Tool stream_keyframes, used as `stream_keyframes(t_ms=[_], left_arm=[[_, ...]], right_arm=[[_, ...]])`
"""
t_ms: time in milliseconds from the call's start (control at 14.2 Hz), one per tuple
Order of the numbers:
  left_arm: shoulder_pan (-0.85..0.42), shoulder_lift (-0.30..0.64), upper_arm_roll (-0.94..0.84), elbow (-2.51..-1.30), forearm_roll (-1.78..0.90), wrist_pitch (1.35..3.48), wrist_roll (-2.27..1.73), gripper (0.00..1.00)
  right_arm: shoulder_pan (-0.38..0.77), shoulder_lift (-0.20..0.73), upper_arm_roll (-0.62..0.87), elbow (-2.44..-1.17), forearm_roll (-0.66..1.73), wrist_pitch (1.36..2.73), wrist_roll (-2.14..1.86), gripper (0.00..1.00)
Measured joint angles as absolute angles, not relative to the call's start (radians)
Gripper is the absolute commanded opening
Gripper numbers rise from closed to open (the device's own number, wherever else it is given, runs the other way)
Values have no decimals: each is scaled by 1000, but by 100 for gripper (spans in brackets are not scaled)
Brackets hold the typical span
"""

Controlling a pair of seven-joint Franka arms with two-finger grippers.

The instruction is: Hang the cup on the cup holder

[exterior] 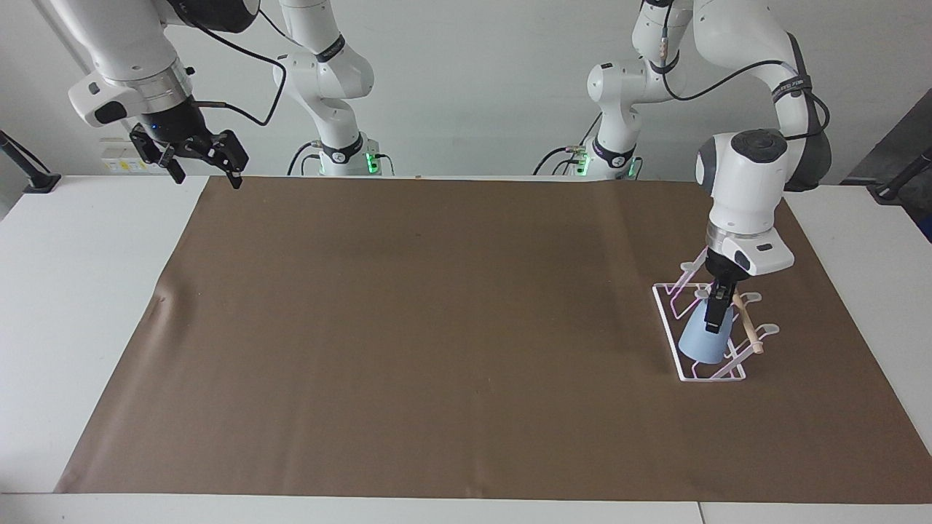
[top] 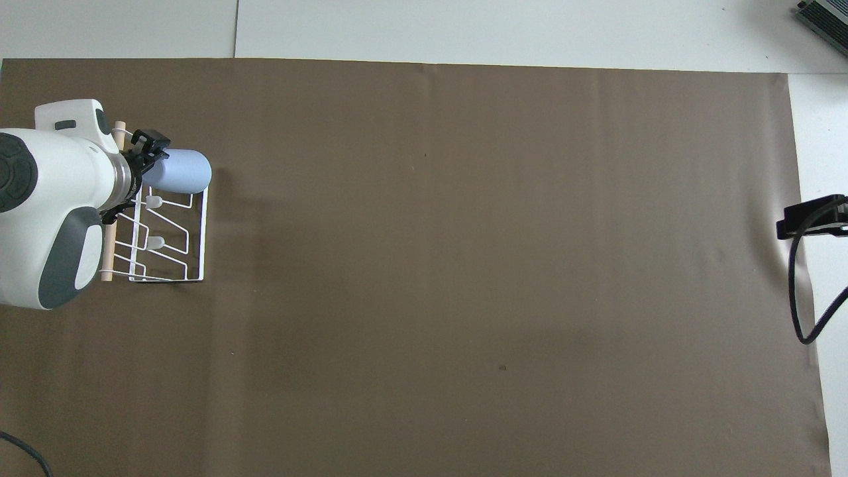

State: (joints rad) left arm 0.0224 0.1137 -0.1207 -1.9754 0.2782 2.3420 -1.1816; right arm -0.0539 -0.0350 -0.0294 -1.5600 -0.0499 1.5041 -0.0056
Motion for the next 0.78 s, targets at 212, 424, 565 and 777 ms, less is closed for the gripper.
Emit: stream_keyframes(t_ms=[212, 424, 565, 777], left_arm=[[21, 114, -127, -1941, 278, 2273, -1182, 100], [18, 108, -136, -1899, 278, 2199, -1181, 100], [17, 103, -149, -1869, 278, 2138, -1181, 100], [15, 92, -168, -1823, 271, 2062, -1168, 100]], right_arm=[[-54, -39, -29, -1564, -50, 1504, -6, 100], [-54, -43, -29, -1570, -50, 1504, -6, 100], [-54, -44, -29, -1571, -50, 1504, -5, 100], [-54, -44, -29, -1574, -50, 1504, 19, 100]])
